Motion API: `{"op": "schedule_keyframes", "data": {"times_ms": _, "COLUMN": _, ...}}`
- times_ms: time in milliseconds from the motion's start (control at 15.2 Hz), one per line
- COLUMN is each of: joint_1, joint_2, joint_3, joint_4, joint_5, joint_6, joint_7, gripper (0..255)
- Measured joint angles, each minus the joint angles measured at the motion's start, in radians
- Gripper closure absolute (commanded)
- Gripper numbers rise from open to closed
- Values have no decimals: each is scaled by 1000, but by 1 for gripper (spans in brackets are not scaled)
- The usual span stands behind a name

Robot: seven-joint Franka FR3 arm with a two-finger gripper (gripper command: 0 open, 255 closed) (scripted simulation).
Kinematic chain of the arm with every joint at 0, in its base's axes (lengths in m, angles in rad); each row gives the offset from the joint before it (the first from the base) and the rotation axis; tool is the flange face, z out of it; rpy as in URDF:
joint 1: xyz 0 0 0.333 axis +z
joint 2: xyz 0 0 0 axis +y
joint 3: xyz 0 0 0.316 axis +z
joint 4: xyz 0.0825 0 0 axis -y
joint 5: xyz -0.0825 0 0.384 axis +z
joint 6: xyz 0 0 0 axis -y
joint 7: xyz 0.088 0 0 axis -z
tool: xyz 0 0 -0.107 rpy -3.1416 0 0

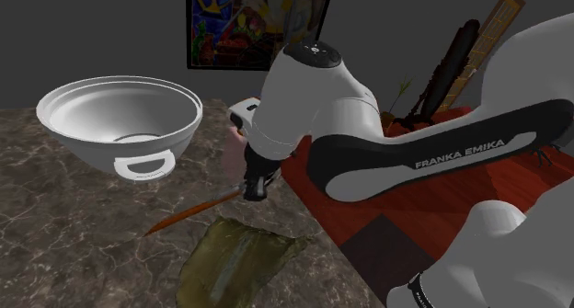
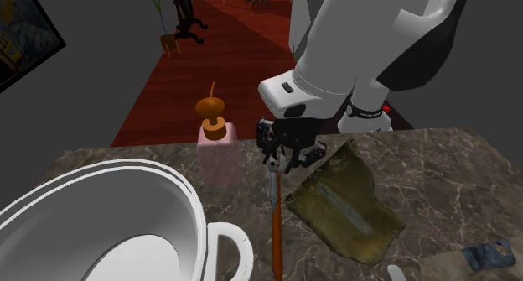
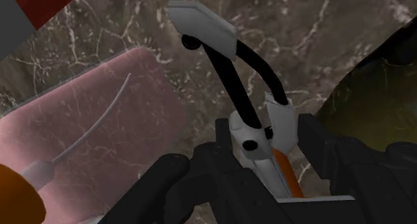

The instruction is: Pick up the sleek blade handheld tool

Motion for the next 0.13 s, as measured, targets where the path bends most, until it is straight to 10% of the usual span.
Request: {"op": "schedule_keyframes", "data": {"times_ms": 132, "joint_1": 2, "joint_2": -11, "joint_3": -2, "joint_4": 11, "joint_5": 9, "joint_6": -21, "joint_7": -10, "gripper": 255}}
